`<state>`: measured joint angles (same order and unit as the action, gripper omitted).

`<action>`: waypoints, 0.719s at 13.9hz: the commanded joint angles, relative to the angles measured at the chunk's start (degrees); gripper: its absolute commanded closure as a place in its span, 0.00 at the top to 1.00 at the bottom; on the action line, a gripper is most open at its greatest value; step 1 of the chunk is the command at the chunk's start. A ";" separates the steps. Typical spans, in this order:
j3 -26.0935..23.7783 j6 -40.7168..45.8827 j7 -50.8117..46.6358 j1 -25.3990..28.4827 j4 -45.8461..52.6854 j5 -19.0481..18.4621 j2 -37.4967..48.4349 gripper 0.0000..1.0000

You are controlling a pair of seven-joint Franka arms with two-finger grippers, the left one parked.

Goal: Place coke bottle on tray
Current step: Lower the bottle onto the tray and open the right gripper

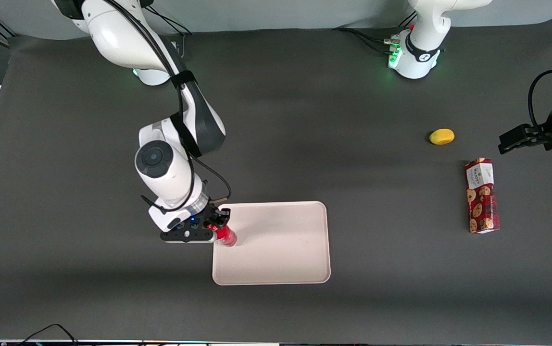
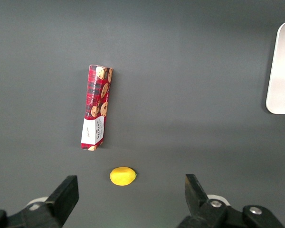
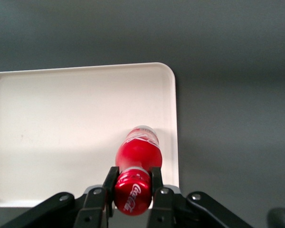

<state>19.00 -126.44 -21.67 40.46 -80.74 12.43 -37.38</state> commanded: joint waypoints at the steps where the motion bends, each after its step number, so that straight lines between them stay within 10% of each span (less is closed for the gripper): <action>1: -1.07 -1.26 -1.01 -0.73 2.78 1.20 -2.25 0.00; 5: -1.07 -1.53 -0.83 -0.82 2.78 1.02 -3.49 0.00; 6: -1.07 -1.53 -0.83 -0.82 2.70 1.02 -3.66 0.18; 7: -0.99 -1.53 -0.83 -0.90 2.70 1.02 -3.75 0.72; 8: -0.98 -1.53 -0.74 -0.91 2.70 0.85 -3.75 1.00; 10: -0.98 -1.53 -0.66 -0.91 2.78 0.58 -3.75 1.00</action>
<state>18.43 -127.99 -21.67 40.15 -80.02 12.44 -40.07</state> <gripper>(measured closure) 0.449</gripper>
